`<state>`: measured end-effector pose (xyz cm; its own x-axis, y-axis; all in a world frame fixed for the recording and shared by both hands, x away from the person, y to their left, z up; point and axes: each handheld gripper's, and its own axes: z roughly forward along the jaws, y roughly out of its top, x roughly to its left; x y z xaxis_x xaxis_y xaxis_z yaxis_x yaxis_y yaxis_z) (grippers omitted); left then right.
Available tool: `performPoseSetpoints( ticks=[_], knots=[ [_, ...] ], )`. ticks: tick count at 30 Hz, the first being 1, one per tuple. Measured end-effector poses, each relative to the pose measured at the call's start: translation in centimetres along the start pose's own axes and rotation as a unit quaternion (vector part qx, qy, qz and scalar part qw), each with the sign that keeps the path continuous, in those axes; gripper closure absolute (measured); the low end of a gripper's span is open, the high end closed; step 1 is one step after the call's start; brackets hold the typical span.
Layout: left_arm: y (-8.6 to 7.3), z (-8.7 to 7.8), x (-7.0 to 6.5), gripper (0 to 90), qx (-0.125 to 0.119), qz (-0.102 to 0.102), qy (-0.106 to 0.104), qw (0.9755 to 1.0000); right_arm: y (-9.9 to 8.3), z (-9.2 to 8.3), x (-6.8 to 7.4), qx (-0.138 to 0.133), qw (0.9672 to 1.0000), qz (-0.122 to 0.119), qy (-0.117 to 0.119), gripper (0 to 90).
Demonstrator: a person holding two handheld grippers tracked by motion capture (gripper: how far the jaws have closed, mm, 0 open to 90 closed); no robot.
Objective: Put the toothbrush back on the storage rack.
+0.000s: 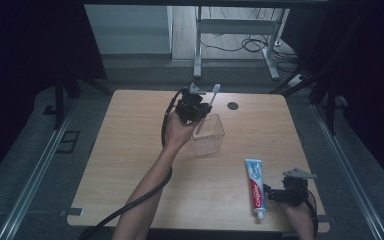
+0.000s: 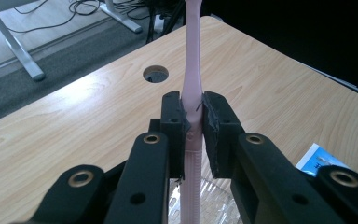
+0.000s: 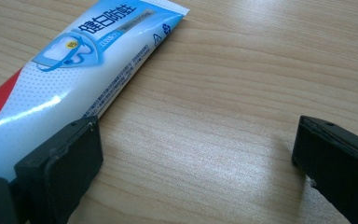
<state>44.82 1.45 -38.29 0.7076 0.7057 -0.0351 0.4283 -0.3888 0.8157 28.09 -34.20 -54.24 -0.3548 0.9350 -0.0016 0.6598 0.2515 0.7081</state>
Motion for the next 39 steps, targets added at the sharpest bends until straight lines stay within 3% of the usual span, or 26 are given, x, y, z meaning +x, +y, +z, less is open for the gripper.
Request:
performPoseSetpoints(
  ticks=[14,29,39],
  knots=[
    [-1.3,1.6,-0.5,79.2,0.012,0.004,0.000,0.9999,0.0,0.0,0.0,0.000,1.0000,-0.002,0.002,1.3],
    [-3.1,2.8,-0.6,79.2,0.029,-0.005,-0.001,0.9996,0.0,0.0,0.0,0.000,1.0000,-0.004,0.003,1.3],
    [-3.9,3.5,-0.6,79.2,0.044,0.002,0.002,0.9990,0.0,0.0,0.0,0.000,1.0000,-0.004,0.003,1.3]
  ],
)
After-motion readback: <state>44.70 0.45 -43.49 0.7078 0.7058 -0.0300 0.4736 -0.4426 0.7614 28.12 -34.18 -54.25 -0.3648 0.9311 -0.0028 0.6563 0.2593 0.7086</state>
